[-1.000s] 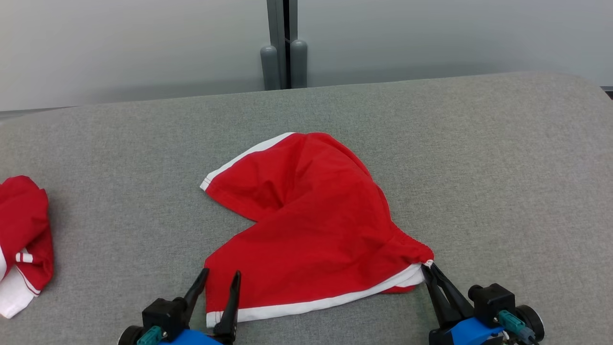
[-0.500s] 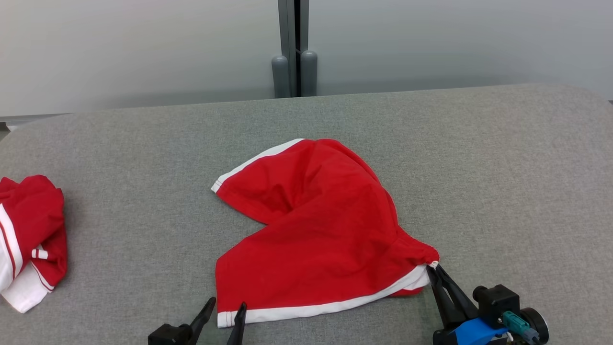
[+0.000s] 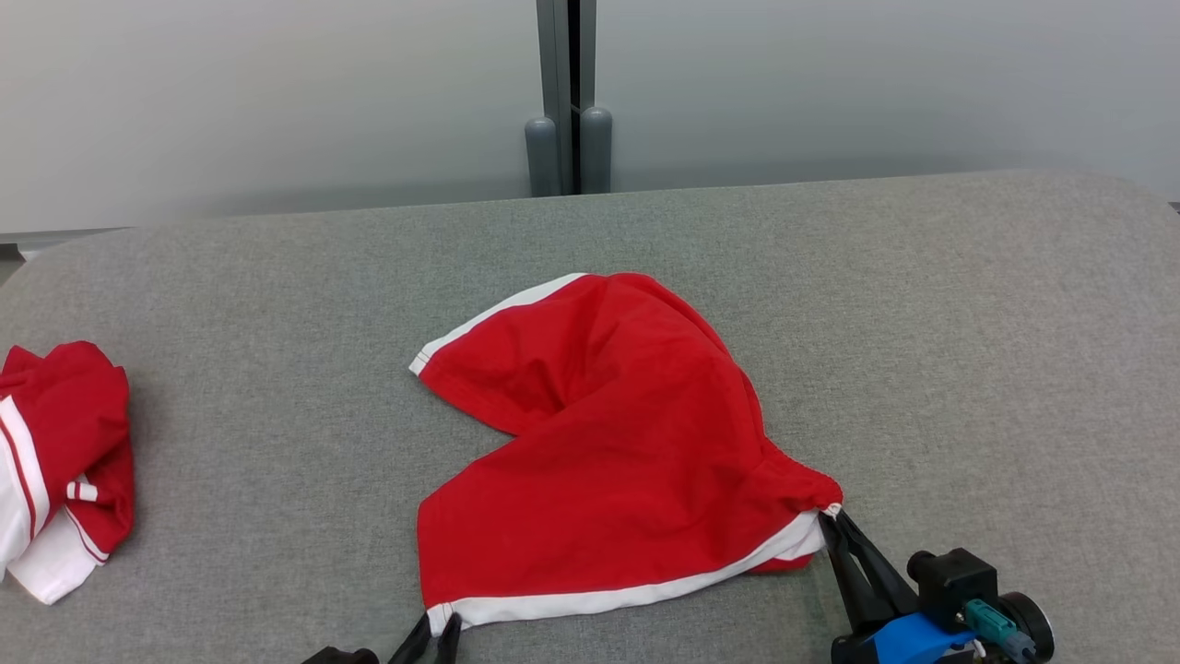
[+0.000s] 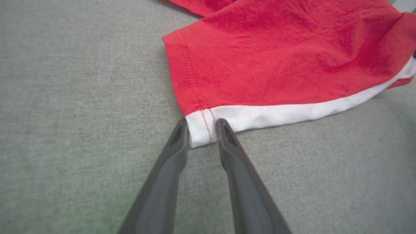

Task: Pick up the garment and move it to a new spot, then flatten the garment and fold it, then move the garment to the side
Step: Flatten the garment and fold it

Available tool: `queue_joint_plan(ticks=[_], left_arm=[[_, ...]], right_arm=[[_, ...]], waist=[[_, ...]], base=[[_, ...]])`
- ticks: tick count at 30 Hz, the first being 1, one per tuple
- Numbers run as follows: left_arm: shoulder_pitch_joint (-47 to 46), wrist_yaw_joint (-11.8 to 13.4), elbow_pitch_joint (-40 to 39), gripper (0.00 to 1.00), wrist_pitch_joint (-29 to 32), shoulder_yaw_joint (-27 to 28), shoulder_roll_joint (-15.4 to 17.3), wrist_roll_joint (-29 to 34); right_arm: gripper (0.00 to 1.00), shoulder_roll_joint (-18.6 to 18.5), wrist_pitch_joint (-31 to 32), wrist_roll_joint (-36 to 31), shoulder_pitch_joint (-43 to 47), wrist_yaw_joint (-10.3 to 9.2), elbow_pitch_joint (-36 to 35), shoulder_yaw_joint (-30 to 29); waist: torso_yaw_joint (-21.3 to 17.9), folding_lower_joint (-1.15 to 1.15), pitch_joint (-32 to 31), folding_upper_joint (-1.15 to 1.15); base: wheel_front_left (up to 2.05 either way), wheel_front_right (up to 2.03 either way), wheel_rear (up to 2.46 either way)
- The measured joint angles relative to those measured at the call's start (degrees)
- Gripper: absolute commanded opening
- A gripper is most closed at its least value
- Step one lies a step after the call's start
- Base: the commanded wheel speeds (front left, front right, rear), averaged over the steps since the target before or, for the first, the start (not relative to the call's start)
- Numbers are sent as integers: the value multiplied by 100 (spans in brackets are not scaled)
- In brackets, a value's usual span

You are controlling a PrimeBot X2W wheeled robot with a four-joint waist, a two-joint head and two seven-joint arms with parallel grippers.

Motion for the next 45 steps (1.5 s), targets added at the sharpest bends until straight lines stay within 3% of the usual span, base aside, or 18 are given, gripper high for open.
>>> queue_joint_plan(ticks=[1,3,4,8,18,24,31,37,45], left_arm=[[0,0,-3,37,0,-9,1,-4],[-3,0,-23,6,0,-9,3,-2],[-6,0,-38,0,0,-5,7,5],[-11,0,-131,0,1,123,1,31],[-788,0,-1263,0,1,864,43,322],[-1486,0,-2045,0,0,1113,285,449],[-2376,-1,-2247,0,0,1229,739,396],[-3936,-1,-1681,0,-5,839,1359,265],[-5842,-2,-1272,0,-5,899,1499,207]], right_arm=[[0,0,0,0,1,0,-4,-1],[0,0,0,5,1,0,-7,-4],[0,0,0,10,2,0,-7,-4],[0,1,0,48,1,0,-43,-8],[0,0,3,229,-484,0,-643,-207],[0,2,8,408,-1056,0,-1144,-163],[0,2,192,383,-1864,0,-1459,-135],[0,4,770,-177,-3184,0,-1549,-168],[0,9,567,-421,-5178,2,-793,-461]], waist=[[3,0,-2,0],[13,0,-5,0],[19,0,-9,0],[30,0,-24,0],[3,0,-246,0],[-137,-1,-479,0],[-227,-1,-440,-1],[-323,1,281,1],[-275,3,1317,3]], base=[[0,0,0],[0,0,0],[0,0,0],[0,0,0],[0,0,0],[0,0,0],[0,0,0],[0,0,0],[0,0,0]])
